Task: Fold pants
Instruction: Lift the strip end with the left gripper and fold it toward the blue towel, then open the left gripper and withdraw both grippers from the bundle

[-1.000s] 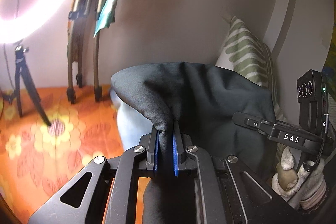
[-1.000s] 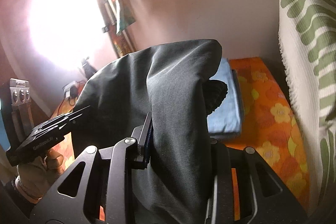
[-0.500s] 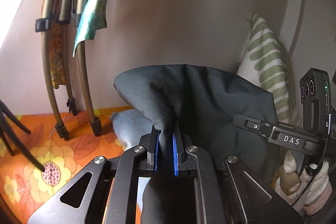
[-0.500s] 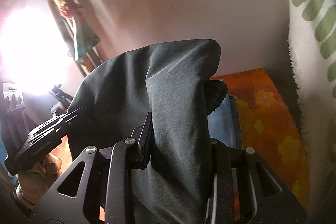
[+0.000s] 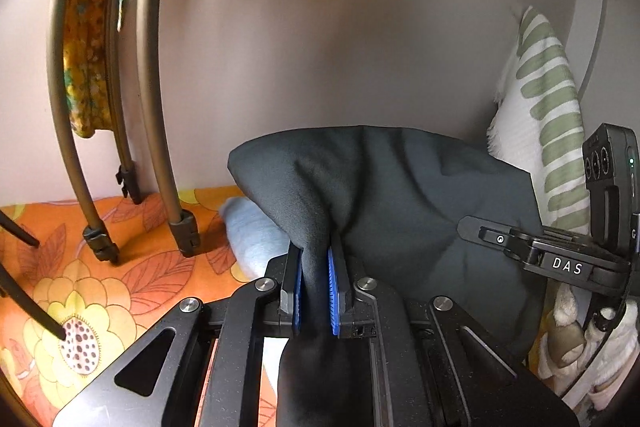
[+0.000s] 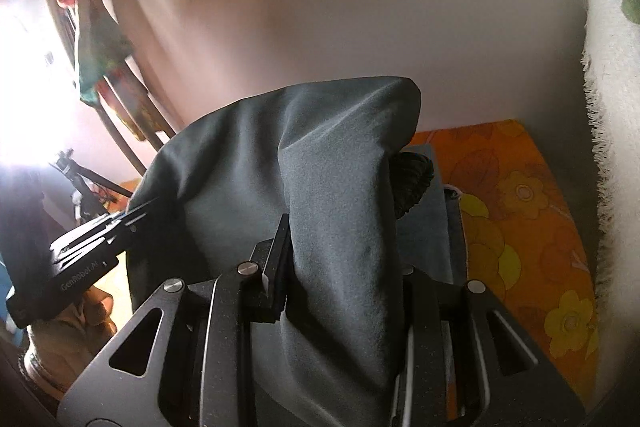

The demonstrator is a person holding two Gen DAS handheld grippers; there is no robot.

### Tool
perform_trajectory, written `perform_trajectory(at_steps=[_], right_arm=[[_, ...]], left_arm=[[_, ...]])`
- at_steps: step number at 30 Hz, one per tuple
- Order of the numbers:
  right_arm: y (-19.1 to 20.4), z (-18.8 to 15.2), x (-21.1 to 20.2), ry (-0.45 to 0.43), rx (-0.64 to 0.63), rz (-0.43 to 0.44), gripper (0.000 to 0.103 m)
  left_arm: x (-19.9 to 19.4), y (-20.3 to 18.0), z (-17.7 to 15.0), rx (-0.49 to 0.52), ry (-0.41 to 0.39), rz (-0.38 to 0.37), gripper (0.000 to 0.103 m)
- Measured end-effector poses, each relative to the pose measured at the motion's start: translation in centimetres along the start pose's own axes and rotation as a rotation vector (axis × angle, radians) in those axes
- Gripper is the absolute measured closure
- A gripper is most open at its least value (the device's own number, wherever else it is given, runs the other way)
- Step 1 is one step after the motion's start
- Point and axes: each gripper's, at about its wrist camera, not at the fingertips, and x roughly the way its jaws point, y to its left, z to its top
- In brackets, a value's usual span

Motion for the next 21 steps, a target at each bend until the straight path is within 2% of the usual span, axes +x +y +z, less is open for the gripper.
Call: perform_trajectory(at_steps=[7,14,16,17,21], right_arm=[[0.3,0.0,1.4,0.024,-0.031,-0.044,0.065],[-0.3,-0.1,1.0,0.027,-0.029,-0.116,0.056],[-0.5,-0.1,0.8,0.028,-0.028,-0.134,0.055],[-0.6,0.0,0.7,0.027,-0.027,-0.142,0.055],[-0.9,0.3,-0.5,-0.010,-0.030,-0.219,0.039]], left_arm=[[0.7,-0.4,0.0,0.006,0.021,0.013,0.094],[0.7,-0.4,0.3,0.013,0.033,0.036,0.088],[0.6,-0.2,0.3,0.011,0.033,0.042,0.083],[0.4,-0.1,0.3,0.007,0.033,0.049,0.077],[-0.3,0.0,0.1,0.006,0.028,0.056,0.075]])
